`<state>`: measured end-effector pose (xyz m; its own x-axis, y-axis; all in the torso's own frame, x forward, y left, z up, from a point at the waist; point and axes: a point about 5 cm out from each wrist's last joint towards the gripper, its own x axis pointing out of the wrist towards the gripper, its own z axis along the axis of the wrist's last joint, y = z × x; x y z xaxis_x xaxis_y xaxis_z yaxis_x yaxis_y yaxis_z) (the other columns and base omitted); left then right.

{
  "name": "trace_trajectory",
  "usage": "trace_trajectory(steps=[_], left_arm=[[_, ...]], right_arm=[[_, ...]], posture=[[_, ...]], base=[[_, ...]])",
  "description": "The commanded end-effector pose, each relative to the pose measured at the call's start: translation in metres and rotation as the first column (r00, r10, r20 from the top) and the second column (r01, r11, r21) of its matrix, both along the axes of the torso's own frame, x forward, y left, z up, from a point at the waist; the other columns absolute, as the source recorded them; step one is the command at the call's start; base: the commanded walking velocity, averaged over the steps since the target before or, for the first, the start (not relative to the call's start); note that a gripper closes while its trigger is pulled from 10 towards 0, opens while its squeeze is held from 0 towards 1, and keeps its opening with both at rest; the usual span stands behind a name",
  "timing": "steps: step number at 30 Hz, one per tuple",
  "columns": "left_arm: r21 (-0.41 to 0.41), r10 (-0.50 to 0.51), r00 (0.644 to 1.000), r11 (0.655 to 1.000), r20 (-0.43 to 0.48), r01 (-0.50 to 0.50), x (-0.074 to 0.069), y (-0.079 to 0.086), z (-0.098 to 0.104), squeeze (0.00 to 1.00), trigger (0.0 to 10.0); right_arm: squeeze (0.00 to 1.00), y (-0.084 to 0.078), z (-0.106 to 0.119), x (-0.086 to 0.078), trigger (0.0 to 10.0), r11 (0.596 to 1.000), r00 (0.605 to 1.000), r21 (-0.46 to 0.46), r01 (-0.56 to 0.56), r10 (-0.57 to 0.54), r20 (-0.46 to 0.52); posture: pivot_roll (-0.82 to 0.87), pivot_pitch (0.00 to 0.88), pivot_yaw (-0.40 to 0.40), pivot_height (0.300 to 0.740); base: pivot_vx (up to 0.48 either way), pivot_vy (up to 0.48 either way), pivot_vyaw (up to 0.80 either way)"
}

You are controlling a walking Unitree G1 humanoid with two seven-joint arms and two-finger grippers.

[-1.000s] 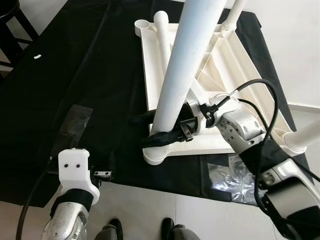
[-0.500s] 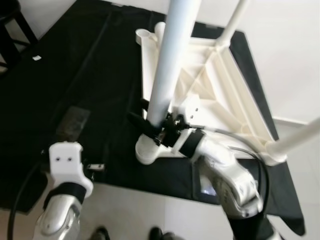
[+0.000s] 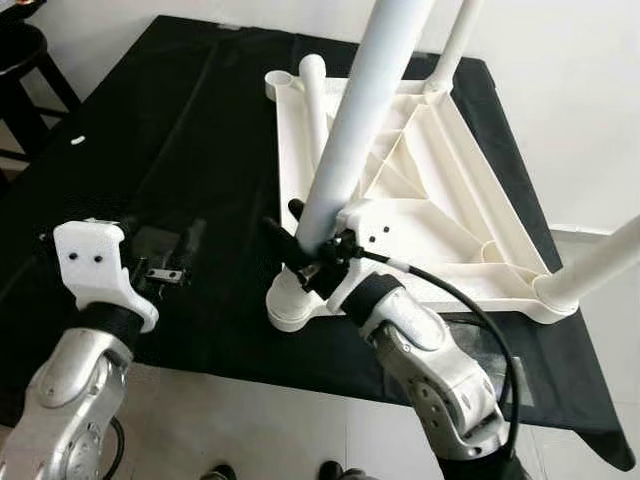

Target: Building children table

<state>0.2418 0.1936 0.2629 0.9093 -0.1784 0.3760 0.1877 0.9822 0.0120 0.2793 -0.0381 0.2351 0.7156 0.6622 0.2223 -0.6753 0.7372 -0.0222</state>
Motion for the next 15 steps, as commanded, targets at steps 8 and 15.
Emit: trace_trajectory(steps=[8, 15], left_arm=[[0.100, -0.288, 0.950, 0.956, 0.125, 0.276, 0.003, -0.010, 0.053, 0.00, 10.0], [0.143, -0.381, 0.915, 0.921, 0.133, 0.362, -0.001, -0.009, 0.064, 0.00, 10.0]], right_arm=[[0.00, 0.018, -0.028, 0.012, 10.0, 0.904, 0.960, -0.325, -0.278, 0.272, -0.063], [0.00, 0.015, -0.019, 0.030, 10.0, 0.879, 0.949, -0.364, -0.309, 0.310, -0.057]], posture=[[0.00, 0.169, -0.064, 0.740], [0.01, 0.160, -0.083, 0.740]], base=[[0.000, 0.000, 0.00], [0.000, 0.000, 0.00]])
